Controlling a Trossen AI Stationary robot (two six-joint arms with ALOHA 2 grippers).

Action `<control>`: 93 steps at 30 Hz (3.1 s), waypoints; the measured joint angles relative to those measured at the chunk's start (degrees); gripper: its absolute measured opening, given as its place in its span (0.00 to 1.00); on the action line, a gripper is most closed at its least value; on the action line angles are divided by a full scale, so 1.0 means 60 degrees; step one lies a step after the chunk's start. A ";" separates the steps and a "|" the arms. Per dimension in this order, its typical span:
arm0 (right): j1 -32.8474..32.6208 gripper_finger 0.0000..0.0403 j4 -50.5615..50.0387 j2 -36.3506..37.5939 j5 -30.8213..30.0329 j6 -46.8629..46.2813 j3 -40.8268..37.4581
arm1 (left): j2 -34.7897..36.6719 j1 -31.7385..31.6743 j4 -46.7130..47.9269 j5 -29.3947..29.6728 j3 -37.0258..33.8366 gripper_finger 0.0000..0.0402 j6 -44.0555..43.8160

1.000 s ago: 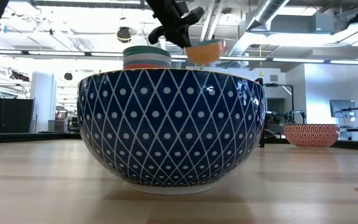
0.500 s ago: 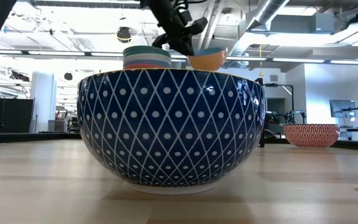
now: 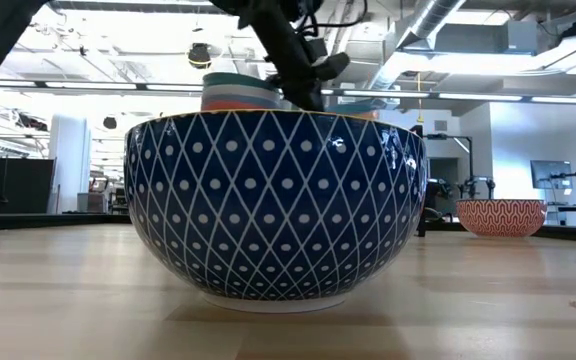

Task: Place and stack bowls onto a shelf
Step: Put the light blue pattern bowl on the shelf, then adjust the light blue pattern bowl on the shelf

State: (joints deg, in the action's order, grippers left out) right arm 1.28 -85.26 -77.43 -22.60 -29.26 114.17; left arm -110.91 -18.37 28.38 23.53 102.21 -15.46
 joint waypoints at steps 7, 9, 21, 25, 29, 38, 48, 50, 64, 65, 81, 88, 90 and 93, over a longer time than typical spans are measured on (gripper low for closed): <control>0.0081 0.35 -0.0003 0.0000 0.0037 0.0034 0.0000 | -0.0070 -0.0083 0.0059 0.0157 0.0011 0.00 -0.0001; 0.0084 0.35 -0.0003 0.0000 0.0037 0.0036 0.0000 | -0.0070 -0.0114 0.0037 0.0204 0.0011 0.00 0.0004; 0.0127 0.35 0.0068 0.0000 0.0048 0.0045 0.0000 | -0.0070 -0.0257 0.0019 0.0446 0.0499 0.00 0.0573; 0.0127 0.35 0.0075 0.0000 0.0048 0.0045 0.0000 | -0.0080 -0.0385 0.0039 0.0190 0.0546 0.00 0.0746; 0.0127 0.35 0.0074 0.0000 0.0048 0.0044 0.0000 | -0.0124 -0.0490 0.0209 -0.0286 0.0546 0.00 0.0714; 0.0127 0.35 0.0119 0.0000 0.0045 0.0034 0.0000 | -0.0124 -0.0517 0.0343 -0.0474 0.0546 0.00 0.0871; 0.0127 0.35 0.0147 0.0000 0.0045 -0.0094 0.0000 | -0.0124 -0.0521 0.0521 -0.0535 0.0544 0.01 0.0918; 0.0127 0.35 0.0150 0.0000 0.0045 -0.0116 0.0000 | -0.0124 -0.0521 0.0497 -0.0699 0.0543 0.05 0.0884; 0.0124 0.35 0.0147 -0.0059 0.0027 -0.0235 0.0000 | -0.0111 -0.0515 0.0553 -0.0354 0.0648 0.29 0.0716; 0.0124 0.35 0.0147 -0.0100 0.0020 -0.0146 0.0000 | -0.0098 -0.0519 0.0551 -0.0337 0.0733 0.29 0.0714; 0.1449 0.31 0.3749 0.0039 0.1425 0.2096 -0.4009 | 0.0066 0.0113 0.3672 -0.0282 0.4223 0.30 0.1290; 0.2304 0.22 0.7458 0.0086 0.3300 0.2585 -0.6746 | 0.1104 0.0746 0.5239 0.0672 0.4368 0.30 0.0742; 0.2536 0.21 0.8359 -0.0038 0.3641 0.2637 -0.7326 | 0.1268 0.1036 0.5765 0.1130 0.4340 0.30 0.0445; 0.2924 0.20 0.9081 -0.0353 0.4203 0.2645 -0.7869 | 0.1355 0.1512 0.6368 0.1598 0.4320 0.30 0.0021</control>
State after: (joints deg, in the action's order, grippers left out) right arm 18.82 -30.77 -79.54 2.63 -13.39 66.95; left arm -102.78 -9.30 66.58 33.12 128.14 -15.34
